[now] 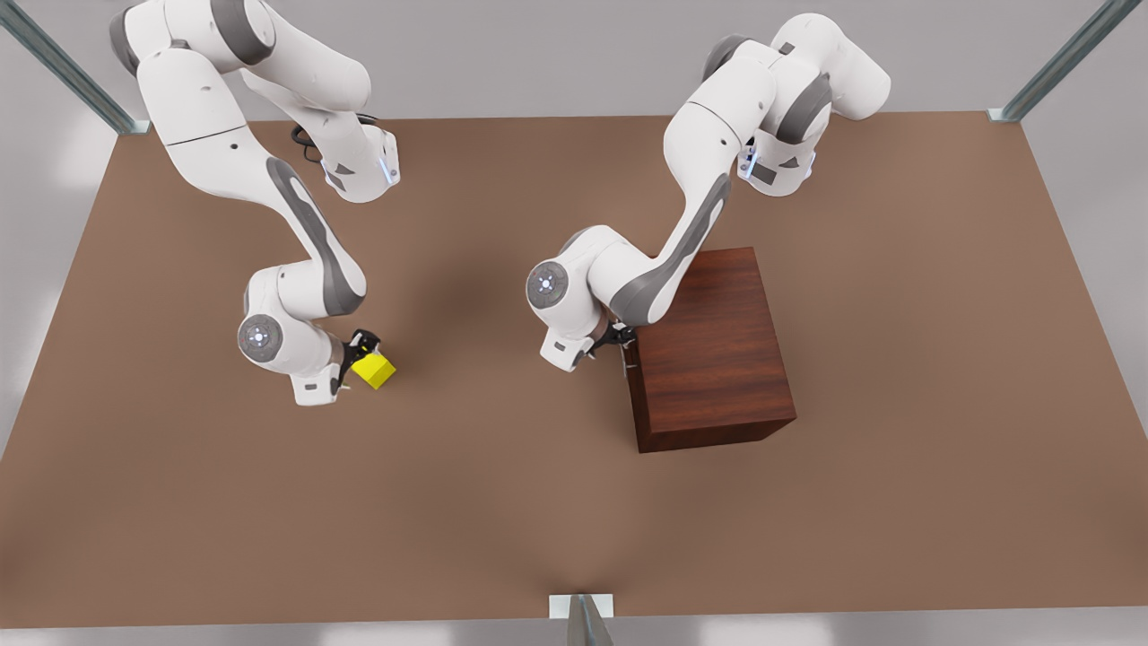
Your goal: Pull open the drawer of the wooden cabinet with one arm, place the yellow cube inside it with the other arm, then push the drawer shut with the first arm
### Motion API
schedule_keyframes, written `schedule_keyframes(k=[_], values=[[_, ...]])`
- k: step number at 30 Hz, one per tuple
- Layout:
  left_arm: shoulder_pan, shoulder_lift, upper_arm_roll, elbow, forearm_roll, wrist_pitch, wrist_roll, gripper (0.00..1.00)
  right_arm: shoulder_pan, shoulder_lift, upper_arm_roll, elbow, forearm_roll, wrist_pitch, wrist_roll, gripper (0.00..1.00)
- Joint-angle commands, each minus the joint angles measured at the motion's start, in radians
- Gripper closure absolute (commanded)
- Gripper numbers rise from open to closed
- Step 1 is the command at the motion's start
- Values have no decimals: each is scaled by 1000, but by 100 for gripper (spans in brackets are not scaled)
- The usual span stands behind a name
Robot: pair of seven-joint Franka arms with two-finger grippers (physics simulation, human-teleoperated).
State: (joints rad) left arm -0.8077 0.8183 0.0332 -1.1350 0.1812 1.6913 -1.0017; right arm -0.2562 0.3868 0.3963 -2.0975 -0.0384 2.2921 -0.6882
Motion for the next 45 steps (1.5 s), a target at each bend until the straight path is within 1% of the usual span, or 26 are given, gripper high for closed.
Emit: schedule_keyframes(k=[1, 3, 11, 17, 26, 27, 28, 29, 30, 31, 36, 39, 41, 42, 44, 45], values=[[-2, -1, -2, 3, -5, 34, -32, 32, -2, 0, 3, -7, 2, -10, -90, 0], [-5, -1, -2, 4, -5, 57, -34, 32, -2, -11, 18, -26, 2, -14, -13, 0], [-25, -1, -4, 21, -8, 113, -35, 32, 2, 1, 18, -29, 2, -3, 47, 0], [-24, 10, -2, 31, -8, 197, -32, 32, -9, 52, 13, -29, 2, 26, 88, 0], [-25, 24, -4, 52, -6, 212, -34, 32, -20, 123, 7, -18, 2, 87, 119, 0], [-25, 24, -4, 58, -8, 212, -34, 32, -20, 126, 7, -16, 2, 87, 119, 2], [-25, 24, -6, 60, -8, 212, -34, 32, -20, 126, 7, -16, 2, 89, 119, 13], [-25, 24, -6, 63, -8, 214, -34, 32, -20, 126, 7, -15, 2, 87, 119, 27], [-25, 30, -6, 66, -8, 217, -34, 32, -20, 126, 7, -15, 2, 87, 119, 35], [-25, 31, -7, 67, -8, 223, -34, 32, -21, 126, 7, -13, 2, 87, 119, 37], [-25, 48, -16, 93, -8, 242, -34, 32, -34, 119, 9, 4, 2, 72, 119, 37], [-27, 53, -21, 101, -8, 255, -35, 32, -34, 95, 10, 42, 2, 18, 124, 37], [-27, 53, -25, 101, -8, 268, -38, 32, -34, 60, 12, 48, 2, 17, 125, 37], [-31, 51, -44, 104, -9, 258, -44, 32, -35, 38, 12, 60, 2, -6, 127, 37], [-31, 30, -52, 168, -48, 171, -46, 32, -44, 23, 12, 134, 0, -85, 127, 37], [-25, -27, -52, 175, -85, 110, -43, 32, -48, 11, 12, 166, 0, -111, 127, 37]])
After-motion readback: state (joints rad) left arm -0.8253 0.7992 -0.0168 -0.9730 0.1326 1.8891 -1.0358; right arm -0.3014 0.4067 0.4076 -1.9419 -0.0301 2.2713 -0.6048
